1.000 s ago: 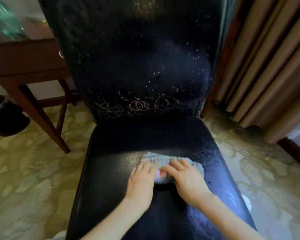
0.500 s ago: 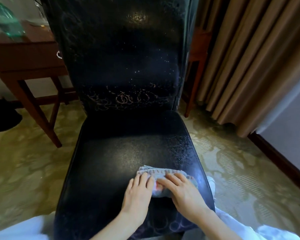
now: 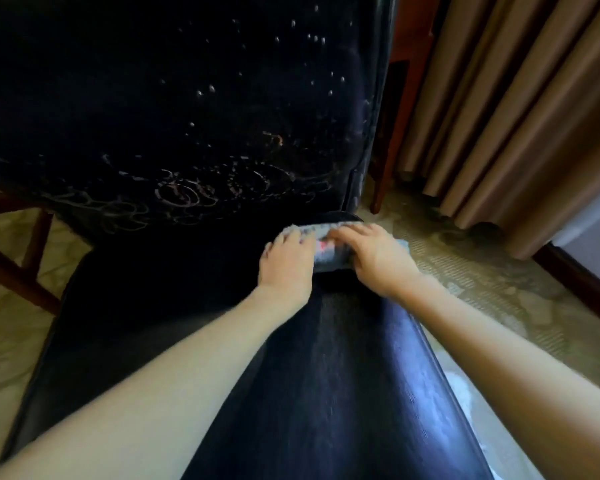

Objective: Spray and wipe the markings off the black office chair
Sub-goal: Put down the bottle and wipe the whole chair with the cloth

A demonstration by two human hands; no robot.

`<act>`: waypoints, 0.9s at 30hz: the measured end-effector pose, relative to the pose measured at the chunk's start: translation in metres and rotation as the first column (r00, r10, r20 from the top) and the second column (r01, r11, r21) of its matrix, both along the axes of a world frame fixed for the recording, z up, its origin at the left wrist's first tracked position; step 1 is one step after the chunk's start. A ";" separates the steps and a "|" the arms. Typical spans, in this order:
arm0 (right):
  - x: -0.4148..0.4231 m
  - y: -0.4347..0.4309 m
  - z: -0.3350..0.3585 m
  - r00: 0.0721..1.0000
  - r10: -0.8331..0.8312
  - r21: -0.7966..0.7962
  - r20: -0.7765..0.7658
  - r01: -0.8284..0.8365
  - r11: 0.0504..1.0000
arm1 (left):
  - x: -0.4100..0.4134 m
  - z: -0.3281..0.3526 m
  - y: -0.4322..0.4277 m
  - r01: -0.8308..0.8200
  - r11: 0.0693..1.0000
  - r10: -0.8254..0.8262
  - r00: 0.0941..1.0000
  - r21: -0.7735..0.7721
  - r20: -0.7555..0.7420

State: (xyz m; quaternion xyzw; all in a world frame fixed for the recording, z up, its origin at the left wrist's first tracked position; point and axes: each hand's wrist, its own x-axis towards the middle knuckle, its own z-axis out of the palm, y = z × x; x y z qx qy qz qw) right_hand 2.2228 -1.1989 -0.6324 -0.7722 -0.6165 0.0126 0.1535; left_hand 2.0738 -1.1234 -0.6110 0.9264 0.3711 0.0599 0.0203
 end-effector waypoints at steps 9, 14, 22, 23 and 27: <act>0.046 0.049 0.005 0.996 -0.006 -0.048 -0.086 0.002 0.999 | 0.045 -0.007 0.046 -0.020 0.997 0.023 0.999 0.073 -0.033; 0.013 -0.011 0.016 0.993 -0.008 -0.060 -0.117 0.001 0.998 | 0.011 0.005 0.003 0.088 0.996 -0.088 0.996 0.011 -0.025; -0.072 -0.176 0.020 0.961 0.012 0.031 -0.275 -0.004 0.999 | -0.065 0.003 -0.141 0.191 0.980 -0.188 0.981 -0.063 0.042; -0.082 -0.194 0.021 0.960 0.021 0.047 -0.279 -0.009 0.999 | -0.075 0.002 -0.157 0.215 0.974 -0.213 0.976 -0.064 0.043; -0.119 -0.253 0.014 0.959 0.051 0.098 -0.279 -0.024 0.995 | -0.117 0.005 -0.216 0.287 0.955 -0.288 0.958 -0.073 -0.002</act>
